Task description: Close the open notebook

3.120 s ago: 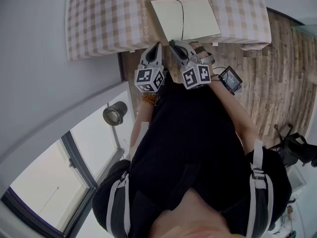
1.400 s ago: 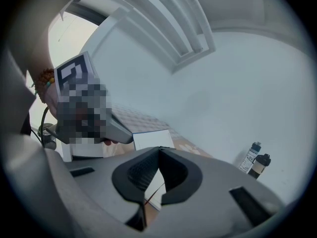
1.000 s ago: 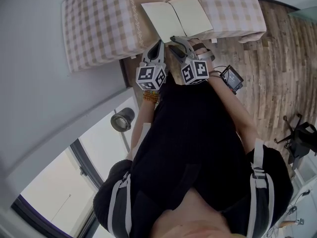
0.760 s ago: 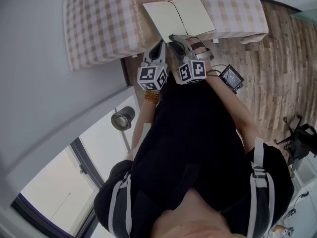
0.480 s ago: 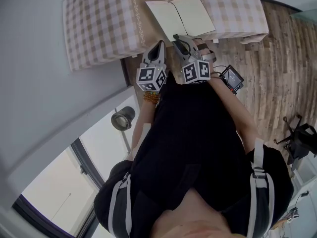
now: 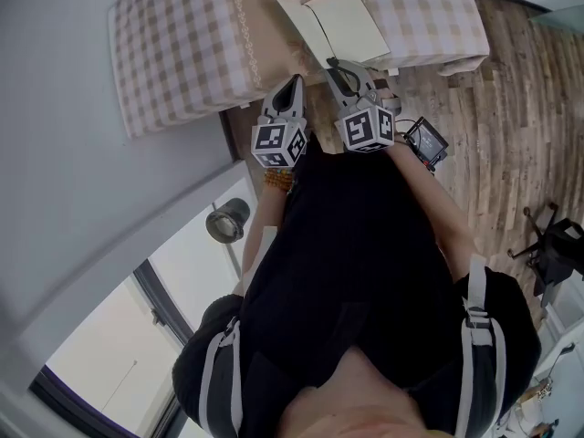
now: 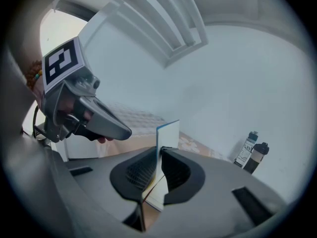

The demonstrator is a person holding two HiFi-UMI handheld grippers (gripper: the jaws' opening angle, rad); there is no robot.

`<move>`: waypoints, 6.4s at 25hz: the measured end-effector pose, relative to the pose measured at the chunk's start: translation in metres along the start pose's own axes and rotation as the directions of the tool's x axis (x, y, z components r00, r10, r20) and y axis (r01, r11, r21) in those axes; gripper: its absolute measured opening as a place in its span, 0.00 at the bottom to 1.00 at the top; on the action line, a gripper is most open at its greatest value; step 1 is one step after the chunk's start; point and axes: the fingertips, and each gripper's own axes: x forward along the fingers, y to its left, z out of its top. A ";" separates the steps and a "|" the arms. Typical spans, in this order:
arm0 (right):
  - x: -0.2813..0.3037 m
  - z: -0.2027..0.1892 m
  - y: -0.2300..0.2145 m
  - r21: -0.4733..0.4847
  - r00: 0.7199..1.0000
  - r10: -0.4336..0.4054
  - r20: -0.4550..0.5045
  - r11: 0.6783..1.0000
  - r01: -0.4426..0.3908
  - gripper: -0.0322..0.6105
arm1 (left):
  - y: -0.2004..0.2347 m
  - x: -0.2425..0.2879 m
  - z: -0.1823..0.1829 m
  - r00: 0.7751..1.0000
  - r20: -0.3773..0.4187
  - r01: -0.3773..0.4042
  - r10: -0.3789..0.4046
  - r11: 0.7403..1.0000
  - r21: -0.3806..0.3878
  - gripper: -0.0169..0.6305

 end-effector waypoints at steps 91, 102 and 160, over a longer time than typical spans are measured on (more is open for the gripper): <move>-0.011 -0.103 -0.070 0.355 0.959 -0.149 -0.240 0.907 0.229 0.31 | -0.008 0.009 0.007 0.999 0.023 0.029 -0.030 0.999 0.033 0.05; -0.024 0.006 -0.060 0.307 0.983 -0.147 0.114 0.946 0.106 0.24 | -0.018 0.004 0.050 0.987 0.163 -0.042 0.012 0.983 0.180 0.05; -0.028 0.036 -0.042 0.271 0.980 -0.070 0.188 0.963 0.017 0.05 | -0.029 -0.015 0.081 0.937 0.335 -0.192 0.099 0.947 0.256 0.05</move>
